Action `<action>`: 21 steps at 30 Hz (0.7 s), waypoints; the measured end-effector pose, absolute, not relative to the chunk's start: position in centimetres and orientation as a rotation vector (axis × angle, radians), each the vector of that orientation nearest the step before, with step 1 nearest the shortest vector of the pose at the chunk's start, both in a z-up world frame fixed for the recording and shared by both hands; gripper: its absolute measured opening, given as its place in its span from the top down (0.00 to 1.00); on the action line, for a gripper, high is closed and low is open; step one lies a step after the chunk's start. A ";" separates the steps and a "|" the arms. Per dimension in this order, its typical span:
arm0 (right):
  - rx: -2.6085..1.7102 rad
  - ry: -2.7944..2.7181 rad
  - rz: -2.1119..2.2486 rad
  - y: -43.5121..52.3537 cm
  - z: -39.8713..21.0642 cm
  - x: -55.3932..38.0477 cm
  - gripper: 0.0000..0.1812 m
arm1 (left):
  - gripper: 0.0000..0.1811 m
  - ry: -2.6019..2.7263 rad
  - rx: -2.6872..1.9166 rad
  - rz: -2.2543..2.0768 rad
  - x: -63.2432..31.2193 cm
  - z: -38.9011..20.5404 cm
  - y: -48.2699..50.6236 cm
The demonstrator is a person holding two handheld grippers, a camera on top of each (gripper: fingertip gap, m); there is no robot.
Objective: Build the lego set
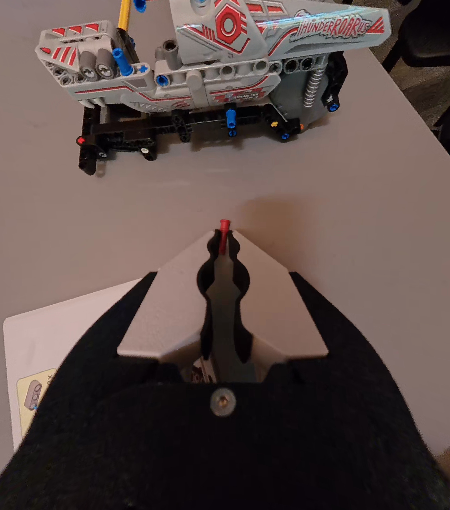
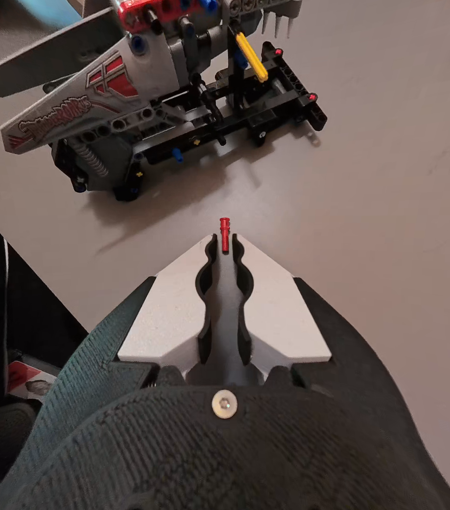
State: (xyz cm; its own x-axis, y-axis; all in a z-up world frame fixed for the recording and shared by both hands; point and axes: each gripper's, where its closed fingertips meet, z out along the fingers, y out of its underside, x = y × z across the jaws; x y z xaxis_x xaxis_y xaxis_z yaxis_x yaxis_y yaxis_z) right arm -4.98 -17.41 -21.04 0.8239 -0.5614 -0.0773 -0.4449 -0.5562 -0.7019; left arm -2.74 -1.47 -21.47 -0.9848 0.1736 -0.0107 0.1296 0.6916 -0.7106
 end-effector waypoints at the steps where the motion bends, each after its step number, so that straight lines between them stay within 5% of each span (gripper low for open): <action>1: -2.254 0.725 -0.211 -17.3 -21.0 -5.0 0.94 | 0.98 -2.837 -0.255 1.189 -2.7 -21.5 -1.5; 21: -2.237 0.616 -0.363 -16.9 -21.1 -4.3 0.98 | 0.98 -2.986 -0.049 1.014 -2.4 -21.5 -1.5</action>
